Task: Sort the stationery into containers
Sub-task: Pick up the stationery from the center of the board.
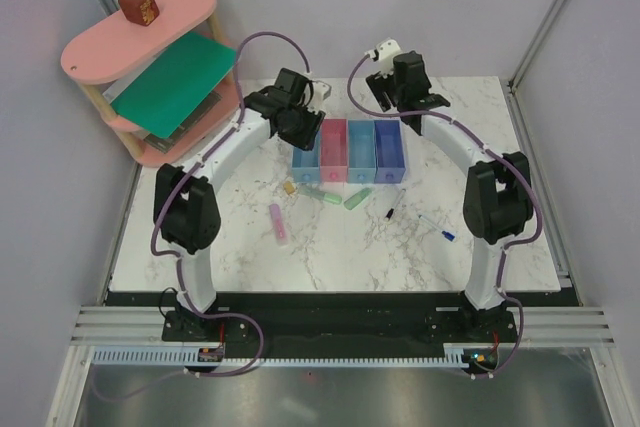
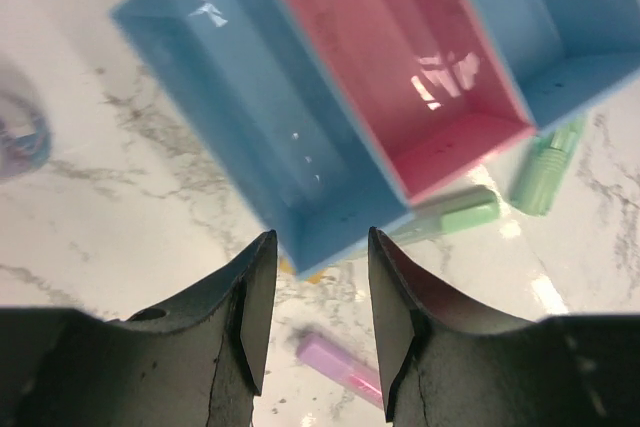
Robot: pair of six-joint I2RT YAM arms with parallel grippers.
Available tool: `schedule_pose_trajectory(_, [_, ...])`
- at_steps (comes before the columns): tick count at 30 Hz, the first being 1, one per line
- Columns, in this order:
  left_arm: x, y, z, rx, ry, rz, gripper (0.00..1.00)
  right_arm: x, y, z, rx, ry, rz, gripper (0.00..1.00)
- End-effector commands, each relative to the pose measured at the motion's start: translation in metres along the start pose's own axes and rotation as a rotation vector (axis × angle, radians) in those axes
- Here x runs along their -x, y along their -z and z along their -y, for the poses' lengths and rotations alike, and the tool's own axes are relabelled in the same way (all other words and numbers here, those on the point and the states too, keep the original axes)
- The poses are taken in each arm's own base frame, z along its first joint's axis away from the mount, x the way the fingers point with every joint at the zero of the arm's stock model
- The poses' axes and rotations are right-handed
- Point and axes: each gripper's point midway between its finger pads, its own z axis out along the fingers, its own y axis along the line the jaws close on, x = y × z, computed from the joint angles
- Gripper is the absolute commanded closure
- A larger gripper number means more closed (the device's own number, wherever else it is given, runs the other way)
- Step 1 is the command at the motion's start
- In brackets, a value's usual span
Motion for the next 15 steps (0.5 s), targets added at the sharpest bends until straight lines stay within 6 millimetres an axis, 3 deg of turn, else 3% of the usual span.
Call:
schedule_pose_trajectory(1, [0.017, 0.017, -0.046, 0.035, 0.047, 0.057, 0.51, 0.007, 0.024, 0.048, -0.037, -0.061, -0.012, 0.09])
schedule_pose_trajectory(8, [-0.005, 0.005, -0.096, 0.064, 0.044, -0.005, 0.51, -0.012, 0.053, 0.062, 0.030, -0.002, -0.085, 0.05])
schedule_pose_trajectory(9, [-0.016, -0.004, -0.107, 0.069, 0.059, -0.037, 0.51, -0.016, 0.057, 0.064, 0.031, 0.001, -0.098, 0.05])
schedule_pose_trajectory(15, [-0.028, -0.036, -0.152, 0.124, 0.046, -0.093, 0.50, -0.024, 0.077, 0.070, 0.028, 0.006, -0.114, 0.04])
